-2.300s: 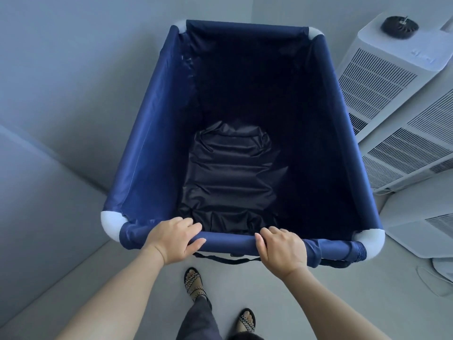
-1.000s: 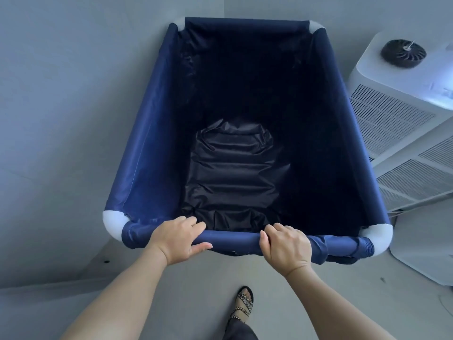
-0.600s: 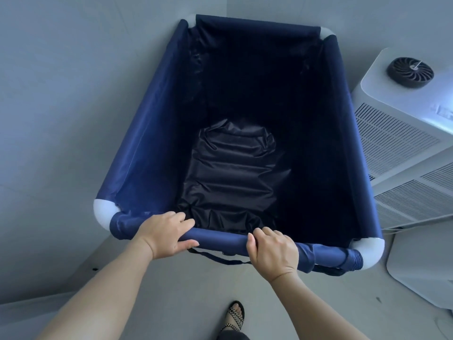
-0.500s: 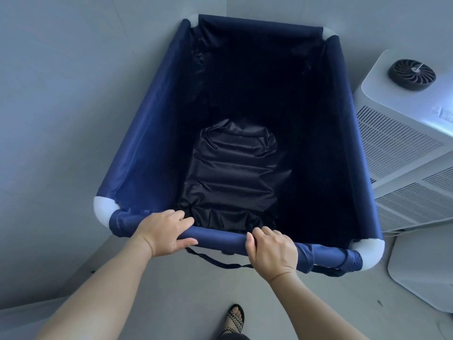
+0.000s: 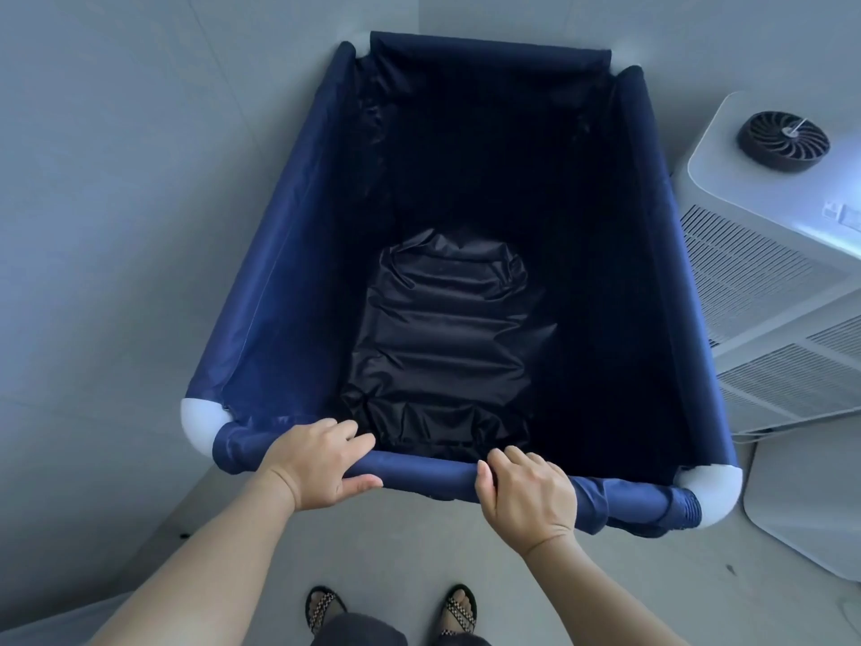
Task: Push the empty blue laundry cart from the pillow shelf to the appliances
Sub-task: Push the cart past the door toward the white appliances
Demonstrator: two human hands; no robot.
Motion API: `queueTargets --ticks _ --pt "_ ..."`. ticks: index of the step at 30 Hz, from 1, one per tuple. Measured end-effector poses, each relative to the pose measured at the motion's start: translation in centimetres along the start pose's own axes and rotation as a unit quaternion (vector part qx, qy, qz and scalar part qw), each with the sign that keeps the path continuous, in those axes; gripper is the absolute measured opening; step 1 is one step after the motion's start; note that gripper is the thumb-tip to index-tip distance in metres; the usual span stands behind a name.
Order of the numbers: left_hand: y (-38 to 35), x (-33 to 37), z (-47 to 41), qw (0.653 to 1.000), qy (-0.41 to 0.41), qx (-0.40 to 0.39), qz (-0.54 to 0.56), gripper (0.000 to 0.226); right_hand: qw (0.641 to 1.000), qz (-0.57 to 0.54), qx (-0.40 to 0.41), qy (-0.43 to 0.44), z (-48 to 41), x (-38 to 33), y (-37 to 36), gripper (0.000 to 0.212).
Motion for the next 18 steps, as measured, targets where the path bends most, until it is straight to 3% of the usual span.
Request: queueTargets --ticks 10,18 --pt "-1.5 -0.6 0.2 0.996 0.01 -0.043 0.081 0.064 1.0 0.008 -0.016 -0.005 0.4 -0.2 0.2 0.04" --pt "-0.9 -0.6 0.6 0.995 -0.006 -0.012 0.096 0.052 0.998 -0.009 -0.044 -0.048 1.1 0.0 -0.3 0.049"
Point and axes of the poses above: each hand's wrist, its own z-axis away from the middle knuckle, its own y-axis out of the back of the hand, x = y × z, the point moved 10 cm from there along -z, towards the middle knuckle, and after that the axes turned 11 degrees about -x, right-handed, at the moved point
